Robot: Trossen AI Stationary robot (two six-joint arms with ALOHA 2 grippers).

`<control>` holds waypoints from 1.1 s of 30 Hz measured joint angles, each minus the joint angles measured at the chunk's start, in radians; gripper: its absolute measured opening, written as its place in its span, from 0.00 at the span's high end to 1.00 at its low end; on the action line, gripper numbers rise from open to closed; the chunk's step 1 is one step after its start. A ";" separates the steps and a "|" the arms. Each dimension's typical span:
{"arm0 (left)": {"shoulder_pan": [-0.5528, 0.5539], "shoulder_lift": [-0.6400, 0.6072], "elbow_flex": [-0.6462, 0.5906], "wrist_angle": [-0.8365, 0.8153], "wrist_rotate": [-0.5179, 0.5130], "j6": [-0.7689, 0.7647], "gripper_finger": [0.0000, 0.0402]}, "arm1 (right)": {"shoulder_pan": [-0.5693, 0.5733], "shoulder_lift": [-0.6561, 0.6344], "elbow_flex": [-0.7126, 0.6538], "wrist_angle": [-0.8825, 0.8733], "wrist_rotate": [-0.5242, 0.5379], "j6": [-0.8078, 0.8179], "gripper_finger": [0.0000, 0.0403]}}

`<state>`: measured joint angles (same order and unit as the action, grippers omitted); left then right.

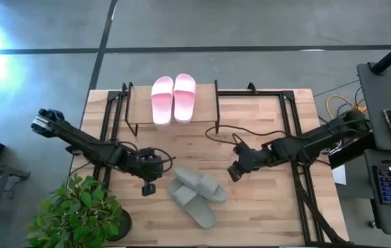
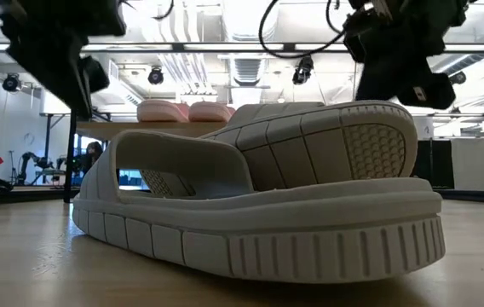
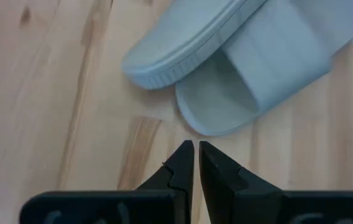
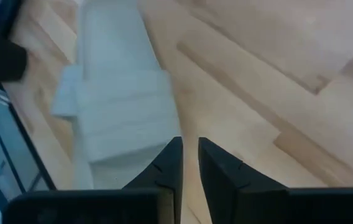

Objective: Pick and place slides into the shelf
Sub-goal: Put the top gray slipper under the shelf

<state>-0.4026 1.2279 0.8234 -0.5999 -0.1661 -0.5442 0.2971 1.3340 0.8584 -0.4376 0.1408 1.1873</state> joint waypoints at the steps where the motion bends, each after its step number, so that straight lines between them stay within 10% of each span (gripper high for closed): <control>1: 0.000 0.010 -0.008 0.017 0.000 0.000 0.97 | 0.007 0.013 0.004 0.000 -0.018 0.002 0.89; 19: 0.000 0.065 -0.033 0.122 -0.035 -0.007 0.97 | 0.089 0.363 0.239 0.002 -0.148 -0.040 0.69; 33: 0.000 0.032 -0.032 0.110 -0.050 -0.021 0.97 | 0.115 0.366 0.264 -0.040 0.021 -0.083 0.59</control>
<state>-0.4026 1.2598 0.7918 -0.4902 -0.2162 -0.5652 0.4125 1.7004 1.1225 -0.4772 0.1618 1.1047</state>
